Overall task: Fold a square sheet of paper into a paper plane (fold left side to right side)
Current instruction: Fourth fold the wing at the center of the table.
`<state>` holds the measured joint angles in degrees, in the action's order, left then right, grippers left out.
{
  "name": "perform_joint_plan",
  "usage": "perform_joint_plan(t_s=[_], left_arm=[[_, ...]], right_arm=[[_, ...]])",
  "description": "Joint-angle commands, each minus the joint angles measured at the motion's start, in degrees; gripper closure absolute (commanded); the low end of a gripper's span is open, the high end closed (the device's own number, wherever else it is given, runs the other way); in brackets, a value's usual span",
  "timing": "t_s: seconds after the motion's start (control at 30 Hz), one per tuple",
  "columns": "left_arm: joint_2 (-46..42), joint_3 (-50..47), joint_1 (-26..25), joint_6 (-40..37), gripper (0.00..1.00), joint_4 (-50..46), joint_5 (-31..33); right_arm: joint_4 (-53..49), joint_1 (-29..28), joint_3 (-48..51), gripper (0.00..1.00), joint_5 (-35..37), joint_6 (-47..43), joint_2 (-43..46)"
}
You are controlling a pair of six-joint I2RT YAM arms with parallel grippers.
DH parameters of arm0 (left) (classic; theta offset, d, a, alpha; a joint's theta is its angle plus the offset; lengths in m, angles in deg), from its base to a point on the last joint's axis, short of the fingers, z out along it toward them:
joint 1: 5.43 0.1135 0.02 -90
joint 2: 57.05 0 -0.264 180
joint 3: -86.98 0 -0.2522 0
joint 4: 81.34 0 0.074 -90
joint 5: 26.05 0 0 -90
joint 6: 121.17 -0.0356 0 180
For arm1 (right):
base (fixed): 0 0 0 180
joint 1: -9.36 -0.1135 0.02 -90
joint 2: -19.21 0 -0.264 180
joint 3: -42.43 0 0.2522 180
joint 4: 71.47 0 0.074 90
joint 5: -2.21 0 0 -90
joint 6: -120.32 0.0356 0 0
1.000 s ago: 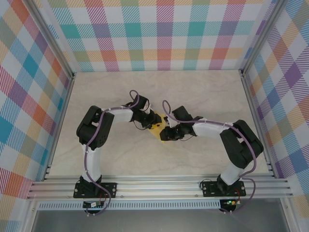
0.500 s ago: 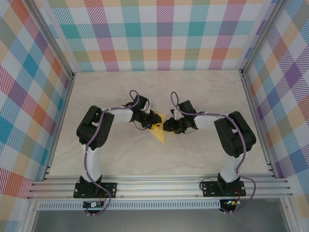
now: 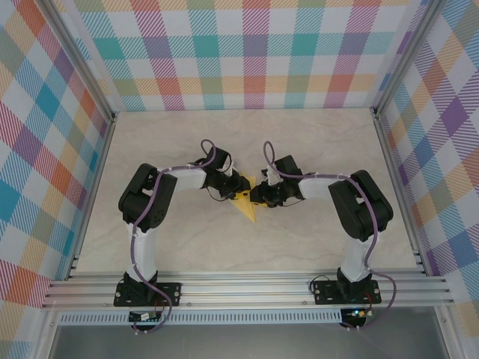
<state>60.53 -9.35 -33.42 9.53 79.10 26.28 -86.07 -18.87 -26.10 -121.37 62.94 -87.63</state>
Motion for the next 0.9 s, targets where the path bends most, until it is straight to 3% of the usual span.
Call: perform_joint_plan(t_s=[0.0, 0.5, 0.87], left_arm=[[0.79, -1.62, 0.13, -0.28, 0.73, -3.34, 3.24], [0.76, -1.62, 0.13, -0.32, 0.73, -3.34, 3.13], [0.52, -1.64, 0.17, -0.53, 0.73, -3.27, 3.04]], right_arm=[[1.28, -0.51, -0.48, 0.67, -1.81, 0.41, 0.09], [-0.49, -1.08, -0.98, 0.85, -0.28, -0.93, -2.34], [-2.94, -1.13, -2.24, 0.88, 2.03, -3.09, -4.22]])
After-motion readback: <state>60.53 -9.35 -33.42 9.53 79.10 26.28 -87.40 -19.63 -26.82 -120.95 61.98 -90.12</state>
